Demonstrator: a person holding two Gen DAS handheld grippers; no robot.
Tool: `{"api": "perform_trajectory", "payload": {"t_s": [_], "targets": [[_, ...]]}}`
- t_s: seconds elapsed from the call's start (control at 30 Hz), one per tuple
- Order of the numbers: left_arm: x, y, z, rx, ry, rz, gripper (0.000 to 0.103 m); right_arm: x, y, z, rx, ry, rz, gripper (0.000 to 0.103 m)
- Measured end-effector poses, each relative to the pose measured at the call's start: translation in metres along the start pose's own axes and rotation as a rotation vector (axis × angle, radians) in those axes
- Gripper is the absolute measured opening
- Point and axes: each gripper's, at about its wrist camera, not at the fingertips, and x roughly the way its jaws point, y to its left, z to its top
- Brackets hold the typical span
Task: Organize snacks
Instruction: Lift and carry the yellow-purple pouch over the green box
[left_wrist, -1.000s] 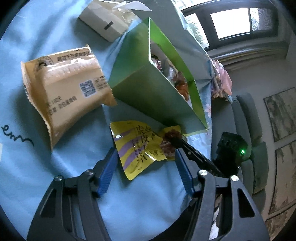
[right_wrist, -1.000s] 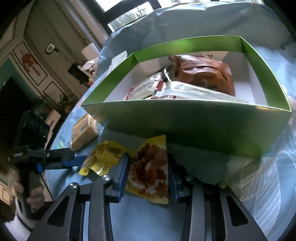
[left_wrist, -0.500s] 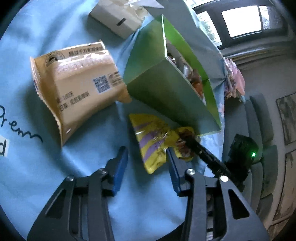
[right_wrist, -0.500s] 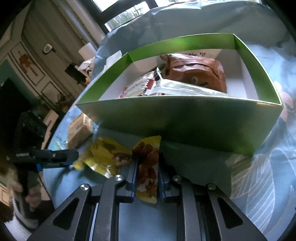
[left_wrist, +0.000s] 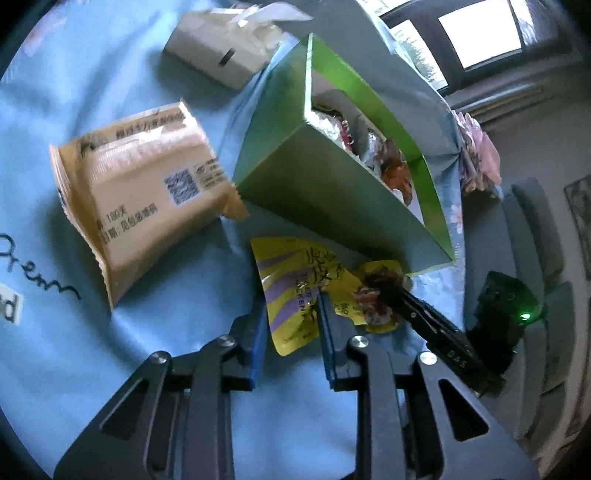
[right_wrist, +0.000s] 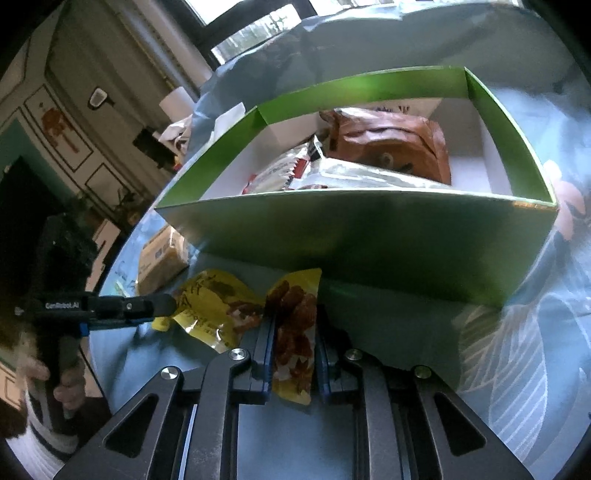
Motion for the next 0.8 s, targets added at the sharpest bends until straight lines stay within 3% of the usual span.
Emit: {"api": "perform_trajectory", "payload": {"t_s": [0.5, 0.8], "targets": [[-0.024, -0.024, -0.003, 0.116, -0.104, 0.068, 0.028, -0.037, 0.031, 0.008, -0.092, -0.111, 0.018, 0.015], [-0.022, -0.059, 0.028, 0.210, -0.164, 0.048, 0.028, -0.058, 0.026, 0.034, -0.096, -0.199, -0.018, 0.015]]}}
